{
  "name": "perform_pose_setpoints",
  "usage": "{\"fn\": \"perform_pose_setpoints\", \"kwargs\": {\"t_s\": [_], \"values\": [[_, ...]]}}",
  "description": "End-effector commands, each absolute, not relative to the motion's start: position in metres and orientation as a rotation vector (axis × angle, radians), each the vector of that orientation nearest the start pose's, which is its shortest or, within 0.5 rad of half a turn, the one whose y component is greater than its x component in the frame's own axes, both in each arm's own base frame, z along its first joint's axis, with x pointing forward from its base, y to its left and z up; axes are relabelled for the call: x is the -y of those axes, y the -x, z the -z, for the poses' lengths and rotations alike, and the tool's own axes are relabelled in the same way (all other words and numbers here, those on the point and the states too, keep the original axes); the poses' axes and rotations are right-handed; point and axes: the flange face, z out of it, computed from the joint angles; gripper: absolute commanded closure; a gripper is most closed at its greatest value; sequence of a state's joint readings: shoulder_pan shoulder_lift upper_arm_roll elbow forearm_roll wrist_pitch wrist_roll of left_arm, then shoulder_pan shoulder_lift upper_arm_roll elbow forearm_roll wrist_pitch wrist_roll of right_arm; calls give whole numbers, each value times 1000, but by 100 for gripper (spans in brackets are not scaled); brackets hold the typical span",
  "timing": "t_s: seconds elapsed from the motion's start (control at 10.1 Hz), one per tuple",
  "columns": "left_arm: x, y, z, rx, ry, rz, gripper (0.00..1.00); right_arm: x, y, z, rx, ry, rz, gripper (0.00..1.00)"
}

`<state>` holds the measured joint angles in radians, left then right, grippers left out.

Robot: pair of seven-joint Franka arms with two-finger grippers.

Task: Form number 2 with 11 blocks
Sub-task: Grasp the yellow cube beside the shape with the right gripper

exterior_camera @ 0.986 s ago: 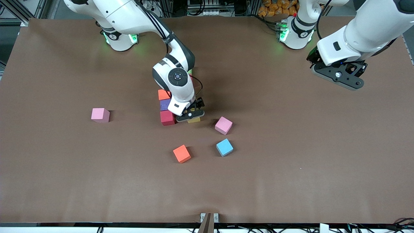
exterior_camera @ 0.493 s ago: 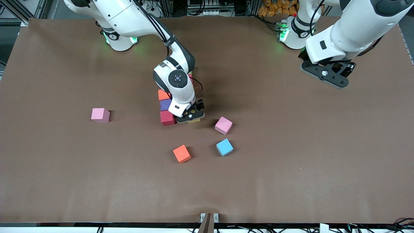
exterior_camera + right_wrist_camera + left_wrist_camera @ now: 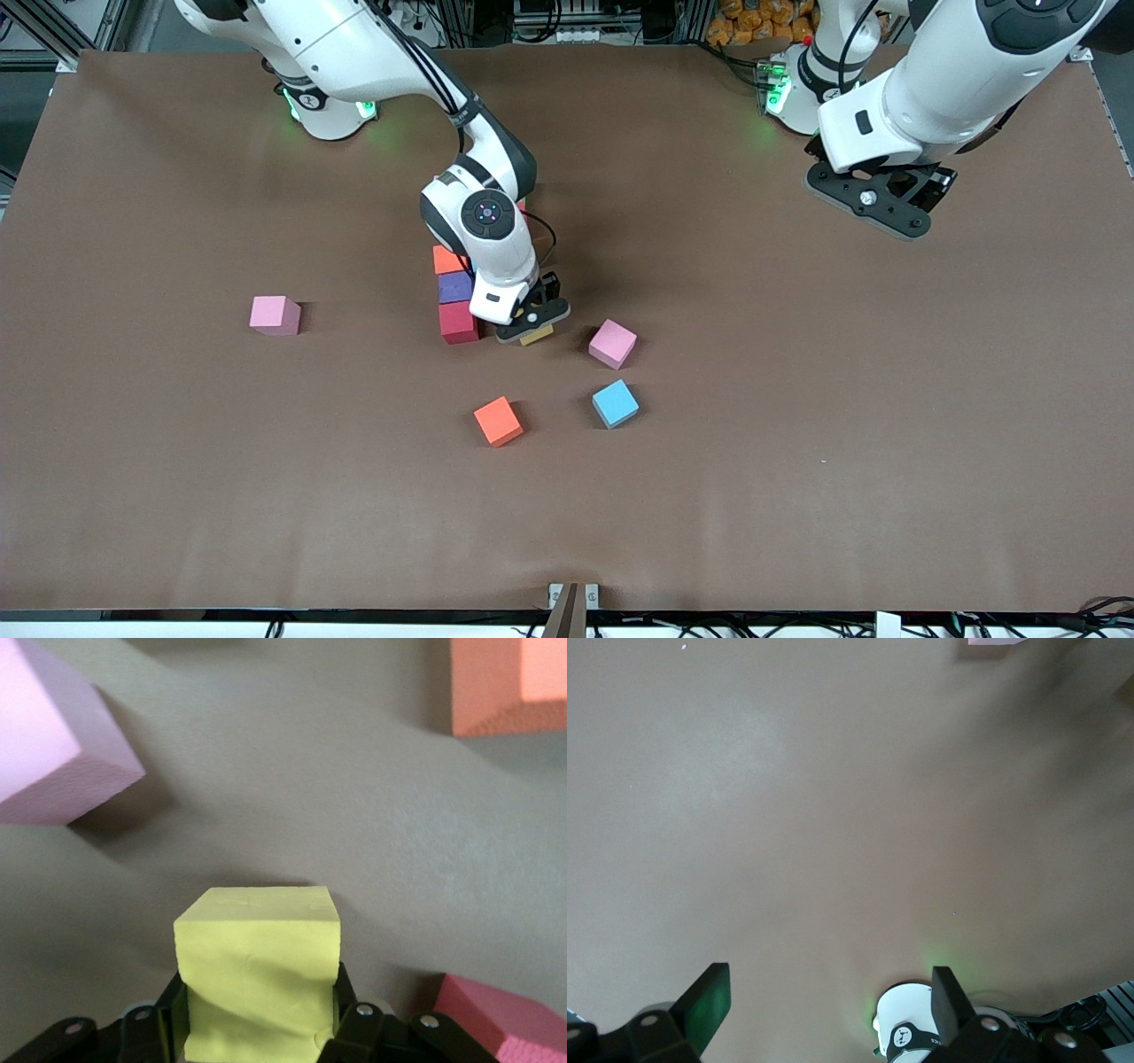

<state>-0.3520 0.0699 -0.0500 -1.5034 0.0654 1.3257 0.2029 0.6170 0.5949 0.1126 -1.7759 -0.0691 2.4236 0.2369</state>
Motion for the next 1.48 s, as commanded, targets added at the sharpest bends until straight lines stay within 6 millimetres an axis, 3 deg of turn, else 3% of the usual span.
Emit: {"fn": "perform_pose_setpoints", "kwargs": {"t_s": [0.0,0.39,0.69,0.99,1.38], "values": [[207,-504,-605,-898,2914,-369,0,-437,-495,-263,1201,2890,34,100],[210,-504,-605,-883,2952,-373,0,-434,-480,-280,1972,2425,-98,100],[210,-504,-604,-882,2951,-376,0,-427,-484,-272,2327,2058,-115,100],[210,-504,-605,-883,2953,-374,0,-400,-493,-252,2452,1875,-160,100],[209,-504,-604,-881,2953,-378,0,-388,-501,-234,2464,1866,-128,100]]}}
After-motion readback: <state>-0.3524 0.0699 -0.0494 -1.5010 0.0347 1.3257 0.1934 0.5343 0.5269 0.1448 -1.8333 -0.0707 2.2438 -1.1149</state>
